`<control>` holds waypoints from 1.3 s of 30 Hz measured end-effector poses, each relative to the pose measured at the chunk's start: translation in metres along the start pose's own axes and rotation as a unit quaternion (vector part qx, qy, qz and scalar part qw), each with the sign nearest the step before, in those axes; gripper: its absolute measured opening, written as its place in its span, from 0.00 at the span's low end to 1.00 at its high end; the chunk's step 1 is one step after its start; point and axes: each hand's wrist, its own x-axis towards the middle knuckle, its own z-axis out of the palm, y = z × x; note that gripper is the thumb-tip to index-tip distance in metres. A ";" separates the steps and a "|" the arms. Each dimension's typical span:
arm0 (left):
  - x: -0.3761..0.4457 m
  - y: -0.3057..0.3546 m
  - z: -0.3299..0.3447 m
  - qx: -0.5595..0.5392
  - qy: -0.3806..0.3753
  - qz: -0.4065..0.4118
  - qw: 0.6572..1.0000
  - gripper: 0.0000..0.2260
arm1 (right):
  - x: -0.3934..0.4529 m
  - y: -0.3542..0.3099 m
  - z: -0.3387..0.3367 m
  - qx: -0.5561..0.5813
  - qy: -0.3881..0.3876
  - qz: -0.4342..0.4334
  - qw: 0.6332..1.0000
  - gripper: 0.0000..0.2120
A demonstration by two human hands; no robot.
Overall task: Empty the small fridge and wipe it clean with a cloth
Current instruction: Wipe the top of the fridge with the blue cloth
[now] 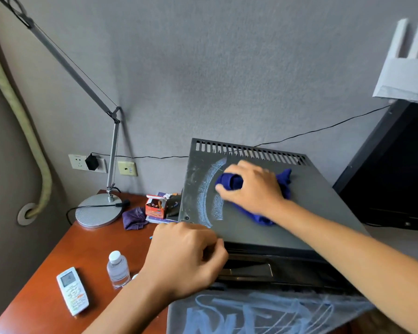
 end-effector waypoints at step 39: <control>-0.039 -0.002 -0.014 -0.208 0.203 -0.104 0.951 0.19 | -0.055 -0.094 -0.003 0.075 0.003 -0.190 0.979 0.18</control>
